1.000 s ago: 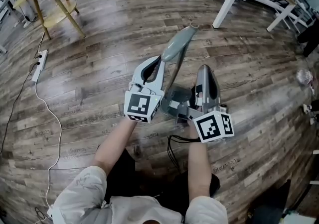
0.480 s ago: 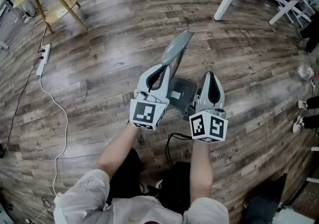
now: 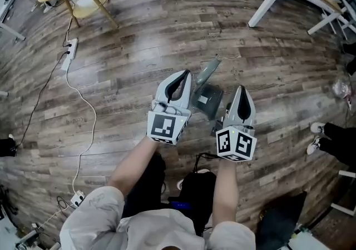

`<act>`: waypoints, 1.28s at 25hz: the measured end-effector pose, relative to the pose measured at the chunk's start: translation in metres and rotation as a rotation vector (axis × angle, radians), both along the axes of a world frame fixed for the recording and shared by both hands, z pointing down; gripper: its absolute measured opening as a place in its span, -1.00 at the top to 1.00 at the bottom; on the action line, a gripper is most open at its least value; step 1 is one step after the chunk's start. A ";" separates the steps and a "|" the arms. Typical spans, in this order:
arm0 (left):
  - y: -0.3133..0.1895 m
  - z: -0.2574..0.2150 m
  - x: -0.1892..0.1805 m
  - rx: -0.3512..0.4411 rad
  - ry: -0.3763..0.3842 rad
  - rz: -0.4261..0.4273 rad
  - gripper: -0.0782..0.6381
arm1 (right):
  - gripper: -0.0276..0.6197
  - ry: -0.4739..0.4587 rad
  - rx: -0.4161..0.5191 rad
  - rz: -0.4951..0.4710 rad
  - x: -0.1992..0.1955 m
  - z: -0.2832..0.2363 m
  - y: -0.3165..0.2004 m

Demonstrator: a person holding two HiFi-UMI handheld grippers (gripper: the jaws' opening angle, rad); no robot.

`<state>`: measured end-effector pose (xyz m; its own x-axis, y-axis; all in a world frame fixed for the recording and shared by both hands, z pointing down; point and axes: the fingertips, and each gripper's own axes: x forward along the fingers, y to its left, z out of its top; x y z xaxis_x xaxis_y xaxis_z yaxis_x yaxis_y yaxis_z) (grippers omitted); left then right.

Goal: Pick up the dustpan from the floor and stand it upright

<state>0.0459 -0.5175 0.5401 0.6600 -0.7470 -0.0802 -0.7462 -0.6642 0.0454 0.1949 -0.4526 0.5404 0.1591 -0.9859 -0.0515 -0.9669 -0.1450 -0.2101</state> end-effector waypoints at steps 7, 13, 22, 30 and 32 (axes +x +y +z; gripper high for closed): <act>0.012 -0.373 -0.054 0.040 0.000 0.020 0.73 | 0.90 0.030 -0.001 -0.026 -0.063 -0.358 -0.001; 0.042 -0.675 -0.091 0.057 0.026 0.049 0.73 | 0.90 0.058 0.014 -0.030 -0.105 -0.656 0.021; 0.067 -0.937 -0.243 0.080 -0.005 0.079 0.73 | 0.90 0.127 0.033 0.013 -0.256 -0.922 0.056; 0.136 -1.016 -0.267 0.100 -0.023 0.116 0.73 | 0.90 0.131 0.043 0.064 -0.273 -0.997 0.140; 0.150 -1.027 -0.236 0.097 -0.023 0.120 0.73 | 0.90 0.146 0.044 0.066 -0.242 -1.010 0.156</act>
<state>-0.1898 -0.3670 -0.4871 0.7468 -0.6518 -0.1322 -0.6610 -0.7494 -0.0393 -0.0472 -0.2967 -0.4698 0.2113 -0.9697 -0.1222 -0.9762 -0.2033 -0.0753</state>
